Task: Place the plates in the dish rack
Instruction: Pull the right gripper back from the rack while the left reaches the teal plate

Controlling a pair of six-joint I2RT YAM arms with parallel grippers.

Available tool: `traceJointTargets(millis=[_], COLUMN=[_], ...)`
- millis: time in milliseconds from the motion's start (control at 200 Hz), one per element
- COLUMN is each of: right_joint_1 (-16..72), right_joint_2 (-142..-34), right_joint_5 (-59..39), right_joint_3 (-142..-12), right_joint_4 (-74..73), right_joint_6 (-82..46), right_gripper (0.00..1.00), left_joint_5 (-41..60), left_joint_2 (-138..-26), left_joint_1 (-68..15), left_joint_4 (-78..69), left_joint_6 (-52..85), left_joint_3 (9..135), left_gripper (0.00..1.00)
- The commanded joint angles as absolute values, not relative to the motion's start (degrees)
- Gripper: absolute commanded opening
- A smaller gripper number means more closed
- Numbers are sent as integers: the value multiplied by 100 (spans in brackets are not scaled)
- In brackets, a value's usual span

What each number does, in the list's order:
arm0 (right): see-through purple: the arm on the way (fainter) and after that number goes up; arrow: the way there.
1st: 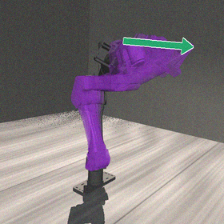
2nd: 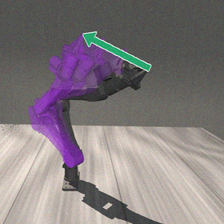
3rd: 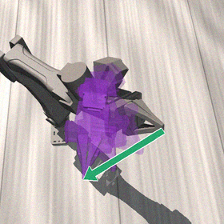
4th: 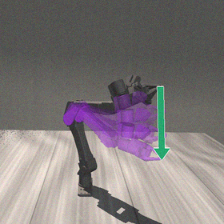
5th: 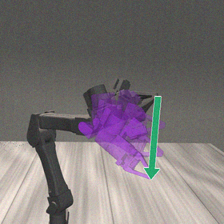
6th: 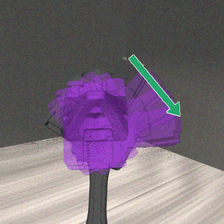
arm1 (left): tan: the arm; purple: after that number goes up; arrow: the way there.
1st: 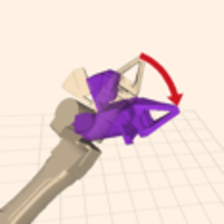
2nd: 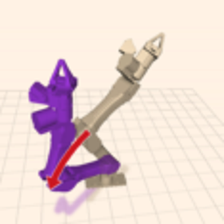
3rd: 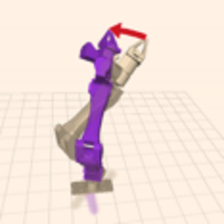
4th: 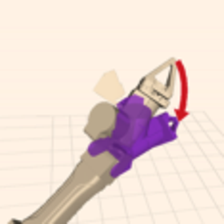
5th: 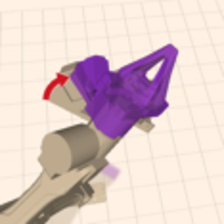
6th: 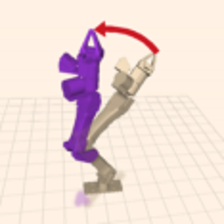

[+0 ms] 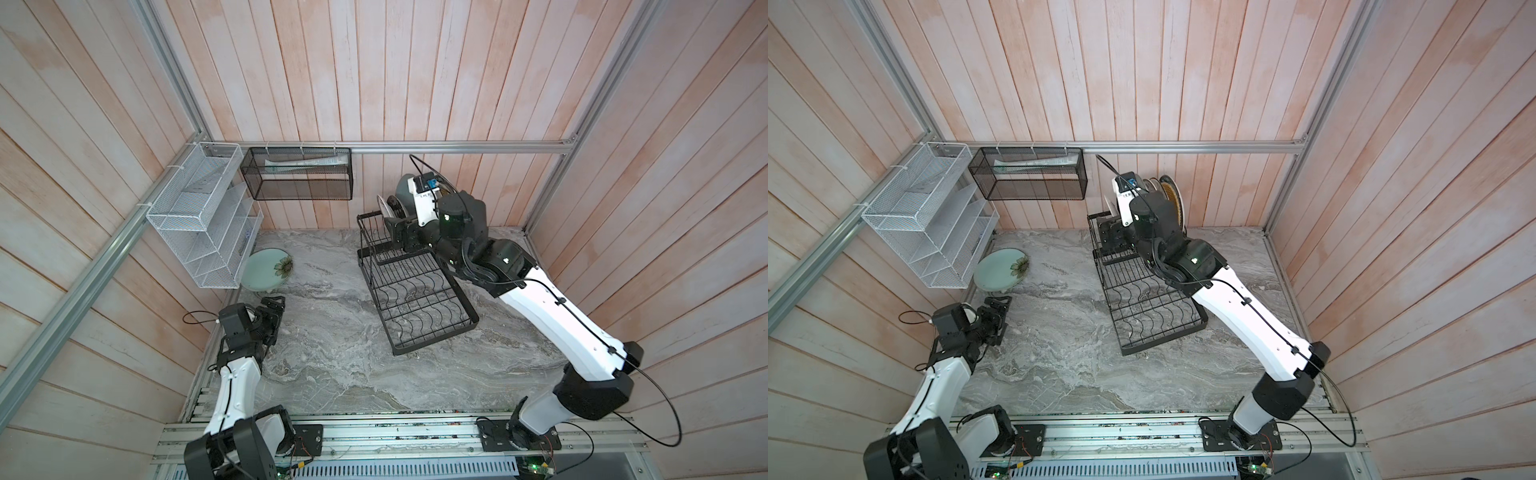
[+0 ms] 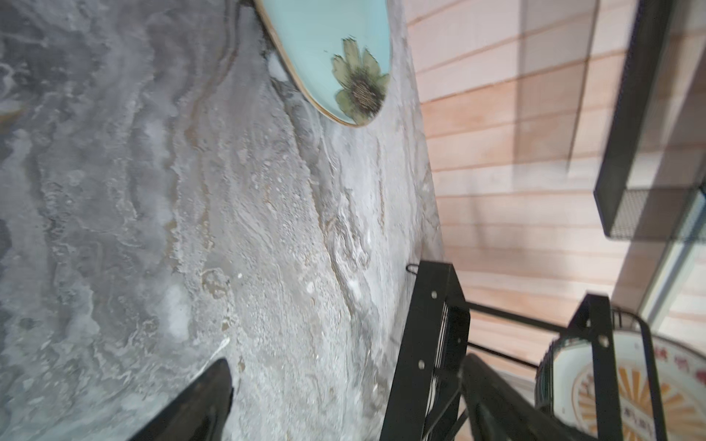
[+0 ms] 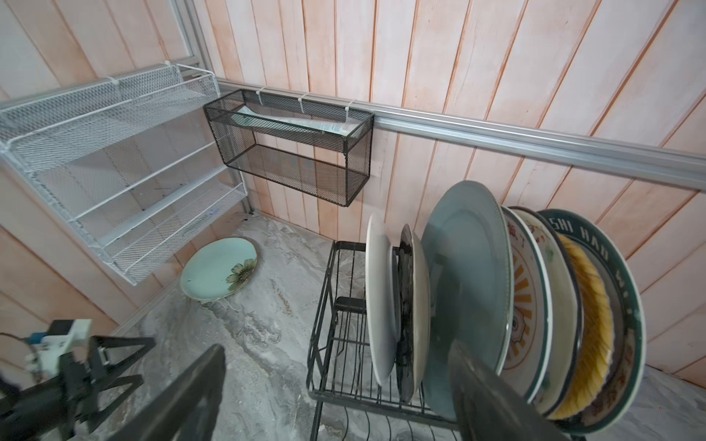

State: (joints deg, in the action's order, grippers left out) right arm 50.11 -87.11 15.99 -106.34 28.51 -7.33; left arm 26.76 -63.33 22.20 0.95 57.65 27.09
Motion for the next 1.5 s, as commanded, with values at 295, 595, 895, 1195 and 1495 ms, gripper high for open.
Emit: traceJointTargets(millis=[295,595,895,1195,1495], right_joint_1=[4993,4793,4496,4412,4386], right_joint_2=[-6712,-6207,-6100,-5947,-5813], right_joint_5=[1151,1151,1019,1072,1092], right_joint_3=[-8359,-7755,-7687,-7570,-7463], right_joint_4=[2273,2560,2746,2866,2945], right_joint_6=[-914,-939,-1027,-1242,-1417], right_gripper=[98,98,98,98,98], left_joint_5=[2322,2349,2314,2365,2496], left_joint_2=[-9167,-10541,-11303,-11744,-11996], left_joint_1=[2408,2441,2546,2679,2768], left_joint_4=[-2024,-2727,-3097,-2722,-1955], left_joint_6=[6737,7361,7596,7610,7604], left_joint_3=[3880,4412,4570,4948,5549], left_gripper=[81,62,49,44,17])
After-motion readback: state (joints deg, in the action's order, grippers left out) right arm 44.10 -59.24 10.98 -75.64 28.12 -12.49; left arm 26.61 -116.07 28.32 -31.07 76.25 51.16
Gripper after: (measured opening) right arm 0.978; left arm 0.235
